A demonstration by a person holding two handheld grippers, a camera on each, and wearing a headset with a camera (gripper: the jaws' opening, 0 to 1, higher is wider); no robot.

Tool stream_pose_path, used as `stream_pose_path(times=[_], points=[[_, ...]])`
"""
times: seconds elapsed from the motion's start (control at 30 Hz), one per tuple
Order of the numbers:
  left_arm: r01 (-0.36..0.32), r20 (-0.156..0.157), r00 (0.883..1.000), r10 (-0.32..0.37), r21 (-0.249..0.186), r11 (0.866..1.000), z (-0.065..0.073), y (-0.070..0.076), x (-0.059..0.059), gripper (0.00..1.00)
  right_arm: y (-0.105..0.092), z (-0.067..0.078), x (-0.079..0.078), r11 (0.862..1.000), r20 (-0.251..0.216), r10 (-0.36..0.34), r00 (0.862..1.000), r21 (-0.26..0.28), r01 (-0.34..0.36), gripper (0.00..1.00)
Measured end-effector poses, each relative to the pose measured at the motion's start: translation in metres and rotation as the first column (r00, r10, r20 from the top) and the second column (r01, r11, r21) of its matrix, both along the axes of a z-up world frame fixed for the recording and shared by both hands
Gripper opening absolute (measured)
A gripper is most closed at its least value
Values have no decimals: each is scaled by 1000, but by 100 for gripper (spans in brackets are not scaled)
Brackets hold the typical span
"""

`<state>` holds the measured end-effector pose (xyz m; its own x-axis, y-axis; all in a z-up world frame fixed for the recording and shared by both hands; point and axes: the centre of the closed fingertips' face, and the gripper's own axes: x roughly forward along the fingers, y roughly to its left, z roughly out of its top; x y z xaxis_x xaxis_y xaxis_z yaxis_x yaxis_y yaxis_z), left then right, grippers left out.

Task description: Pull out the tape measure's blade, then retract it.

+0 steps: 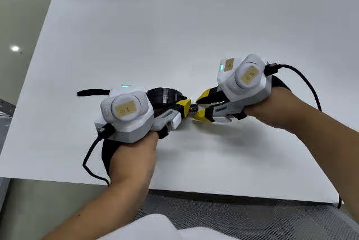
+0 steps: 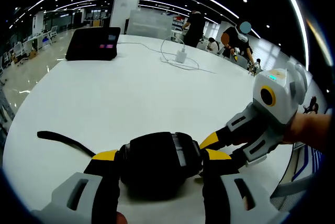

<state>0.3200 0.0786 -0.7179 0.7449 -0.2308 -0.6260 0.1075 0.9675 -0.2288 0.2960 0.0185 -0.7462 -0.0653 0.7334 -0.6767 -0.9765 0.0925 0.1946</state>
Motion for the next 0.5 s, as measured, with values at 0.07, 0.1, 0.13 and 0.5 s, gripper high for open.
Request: stream_pose_path(times=[0.07,0.1,0.13,0.5], points=[[3,0,1000,-3,5,1000,0,1,0,61,0,1,0,1000,1,-2,1000,2,2,19],[4,1,1000,-4,5,1000,1,1,0,61,-1,1,1,1000,2,-4,1000,3,4,19],[7,1,1000,-7,5,1000,2,1,-1,62,-2,2,1,1000,3,-7,1000,5,7,20],[69,16,997,-69,33,997,9,9,-5,76,-14,13,0,998,1,-55,999,37,54,35]])
